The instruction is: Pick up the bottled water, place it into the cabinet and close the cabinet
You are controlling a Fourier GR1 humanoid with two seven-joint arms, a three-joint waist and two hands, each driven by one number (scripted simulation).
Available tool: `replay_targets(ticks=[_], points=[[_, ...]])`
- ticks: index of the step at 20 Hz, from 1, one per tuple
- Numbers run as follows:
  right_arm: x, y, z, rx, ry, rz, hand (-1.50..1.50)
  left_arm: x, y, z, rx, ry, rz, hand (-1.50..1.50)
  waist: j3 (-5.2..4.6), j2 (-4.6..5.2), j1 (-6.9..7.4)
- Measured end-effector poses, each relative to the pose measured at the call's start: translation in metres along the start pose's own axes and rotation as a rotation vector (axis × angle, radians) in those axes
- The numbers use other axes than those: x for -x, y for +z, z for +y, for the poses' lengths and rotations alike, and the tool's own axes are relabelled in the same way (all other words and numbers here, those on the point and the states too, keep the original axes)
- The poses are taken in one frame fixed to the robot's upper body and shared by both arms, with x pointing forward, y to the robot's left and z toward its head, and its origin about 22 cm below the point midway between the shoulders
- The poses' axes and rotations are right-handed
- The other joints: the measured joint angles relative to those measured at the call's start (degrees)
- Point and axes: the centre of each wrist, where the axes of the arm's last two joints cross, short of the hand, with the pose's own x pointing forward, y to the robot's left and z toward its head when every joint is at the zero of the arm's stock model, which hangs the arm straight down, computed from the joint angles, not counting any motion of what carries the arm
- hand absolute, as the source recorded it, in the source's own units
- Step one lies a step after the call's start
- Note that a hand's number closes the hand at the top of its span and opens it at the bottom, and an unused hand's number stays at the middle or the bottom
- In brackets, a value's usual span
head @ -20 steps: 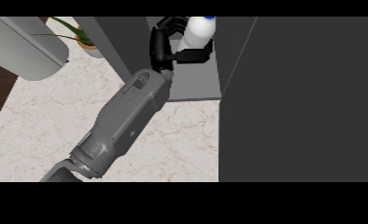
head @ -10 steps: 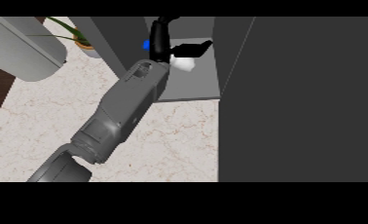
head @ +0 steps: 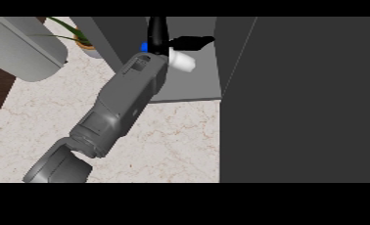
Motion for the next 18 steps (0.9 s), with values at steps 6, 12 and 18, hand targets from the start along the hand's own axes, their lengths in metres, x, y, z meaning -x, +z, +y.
replay_targets(ticks=[6, 12, 18], points=[[-0.001, 0.001, 0.000, -0.002, -0.004, 0.006, -1.50, -0.013, 0.000, -0.008, 0.051, 0.156, -0.047, -1.50, -0.01, -0.40, 0.36], [-0.001, 0.001, 0.001, 0.010, -0.009, 0.015, -1.50, -0.013, 0.013, -0.013, 0.135, 0.258, -0.053, -1.50, 0.00, -0.99, 1.93], [-0.001, -0.003, 0.003, 0.001, -0.021, 0.033, -1.50, -0.011, 0.041, -0.018, 0.187, 0.320, -0.040, -1.50, 0.00, -1.19, 2.67]])
